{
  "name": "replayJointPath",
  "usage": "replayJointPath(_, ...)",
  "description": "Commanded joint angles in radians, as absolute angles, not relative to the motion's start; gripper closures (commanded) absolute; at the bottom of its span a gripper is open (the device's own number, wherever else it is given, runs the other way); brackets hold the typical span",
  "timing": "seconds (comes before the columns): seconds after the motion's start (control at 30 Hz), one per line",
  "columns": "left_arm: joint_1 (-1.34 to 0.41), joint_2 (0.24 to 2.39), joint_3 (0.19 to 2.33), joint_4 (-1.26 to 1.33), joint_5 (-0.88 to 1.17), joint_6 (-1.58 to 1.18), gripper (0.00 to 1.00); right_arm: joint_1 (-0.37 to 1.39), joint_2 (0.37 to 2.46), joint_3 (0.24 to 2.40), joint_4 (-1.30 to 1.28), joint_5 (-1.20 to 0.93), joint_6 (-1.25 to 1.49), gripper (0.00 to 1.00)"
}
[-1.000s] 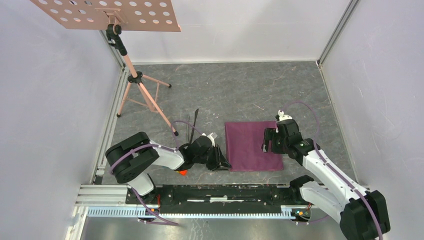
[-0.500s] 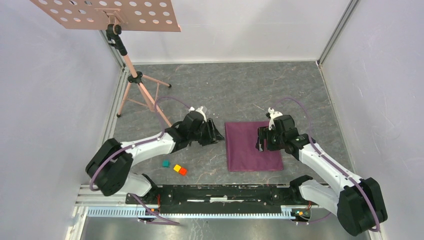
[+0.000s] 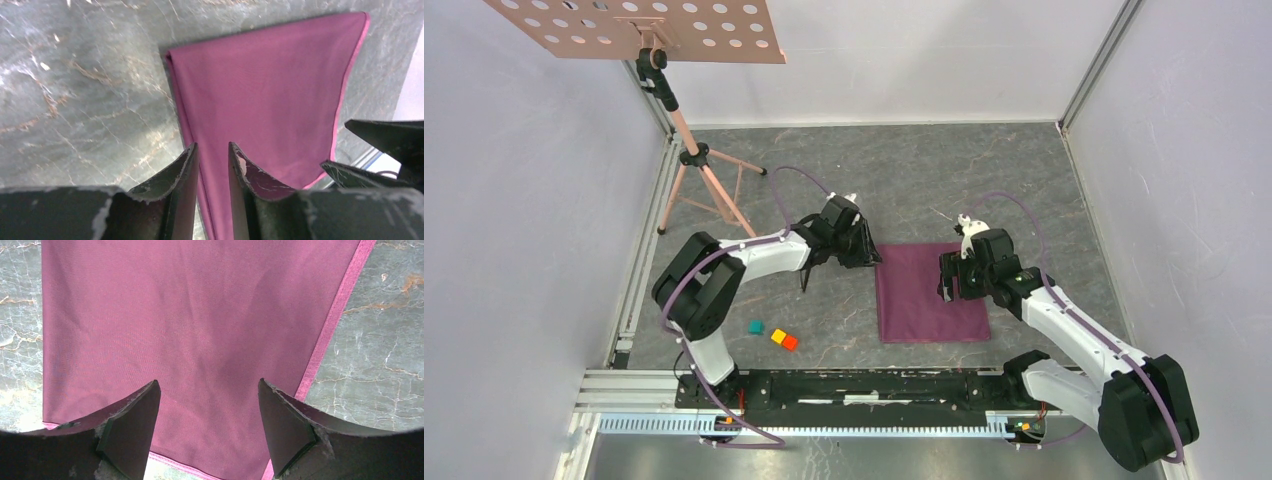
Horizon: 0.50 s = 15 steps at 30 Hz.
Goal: Fold the napkin into a case and place the utensils inside
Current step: Smooth out the square-folded napkin at the center of the board.
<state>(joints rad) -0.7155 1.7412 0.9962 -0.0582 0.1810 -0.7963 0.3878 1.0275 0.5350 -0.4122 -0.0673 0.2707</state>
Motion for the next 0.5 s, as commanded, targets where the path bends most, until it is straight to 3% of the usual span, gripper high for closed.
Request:
replayJointPath(0.0, -0.691, 1.795, 1.069, -0.069, 0.153, -0.754, 0.64, 0.386, 1.023, 0.543, -0.377, -0.06, 0.247, 0.22)
replayJointPath(0.13, -0.677, 1.839, 1.096, -0.059, 0.16, -0.764, 0.61, 0.385, 1.022, 0.543, -0.374, -0.059, 0.241, 0.22)
replayJointPath(0.47, -0.669, 1.893, 1.129, -0.026, 0.191, -0.776, 0.71, 0.382, 1.029, 0.532, -0.364, -0.062, 0.239, 0.22)
